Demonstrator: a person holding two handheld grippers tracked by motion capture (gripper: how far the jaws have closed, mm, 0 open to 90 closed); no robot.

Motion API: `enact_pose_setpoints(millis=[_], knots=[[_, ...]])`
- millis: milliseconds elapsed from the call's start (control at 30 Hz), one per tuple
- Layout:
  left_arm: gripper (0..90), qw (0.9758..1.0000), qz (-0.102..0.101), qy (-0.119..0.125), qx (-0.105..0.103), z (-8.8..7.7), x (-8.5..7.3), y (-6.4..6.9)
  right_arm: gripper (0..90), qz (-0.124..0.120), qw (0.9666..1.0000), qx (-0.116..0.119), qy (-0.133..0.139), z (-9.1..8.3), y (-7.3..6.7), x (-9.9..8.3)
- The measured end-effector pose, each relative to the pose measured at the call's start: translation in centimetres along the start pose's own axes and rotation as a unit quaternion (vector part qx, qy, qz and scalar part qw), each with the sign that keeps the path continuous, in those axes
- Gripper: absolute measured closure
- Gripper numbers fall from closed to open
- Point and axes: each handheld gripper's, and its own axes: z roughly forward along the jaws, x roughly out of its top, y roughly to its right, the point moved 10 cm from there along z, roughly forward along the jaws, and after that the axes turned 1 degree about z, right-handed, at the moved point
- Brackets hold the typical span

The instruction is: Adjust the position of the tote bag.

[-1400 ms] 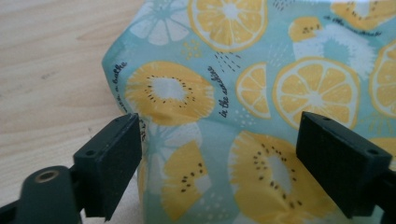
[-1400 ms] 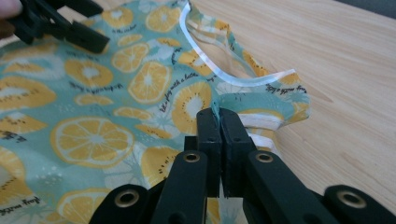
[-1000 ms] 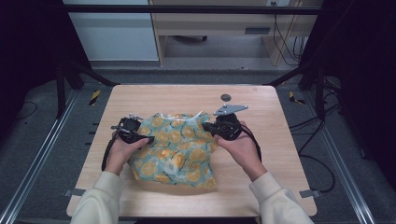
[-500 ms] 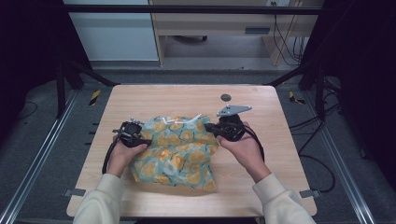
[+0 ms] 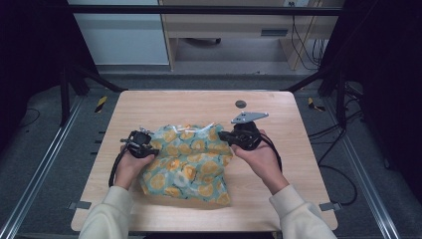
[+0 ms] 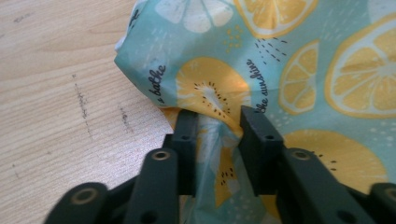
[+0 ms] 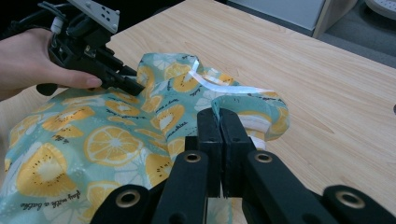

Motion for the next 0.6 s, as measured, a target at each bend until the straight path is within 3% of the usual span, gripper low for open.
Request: enact_pose_setpoints(millis=[333, 467, 600], knots=[[90.0, 0.9997, 0.023, -0.006, -0.008, -0.2, -0.2, 0.5, 89.1, 0.004, 1.0, -0.001, 0.0, 0.0, 0.2, -0.1], [90.0, 0.9998, 0.01, 0.016, -0.007, -1.0, 0.3, 0.1, 89.2, 0.005, 1.0, -0.001, 0.002, -0.3, 0.3, 0.0], [90.0, 0.9983, 0.017, 0.056, 0.011, -3.1, 1.2, -0.5, 89.2, 0.002, 1.0, -0.004, 0.008, -1.0, 0.5, 0.1]])
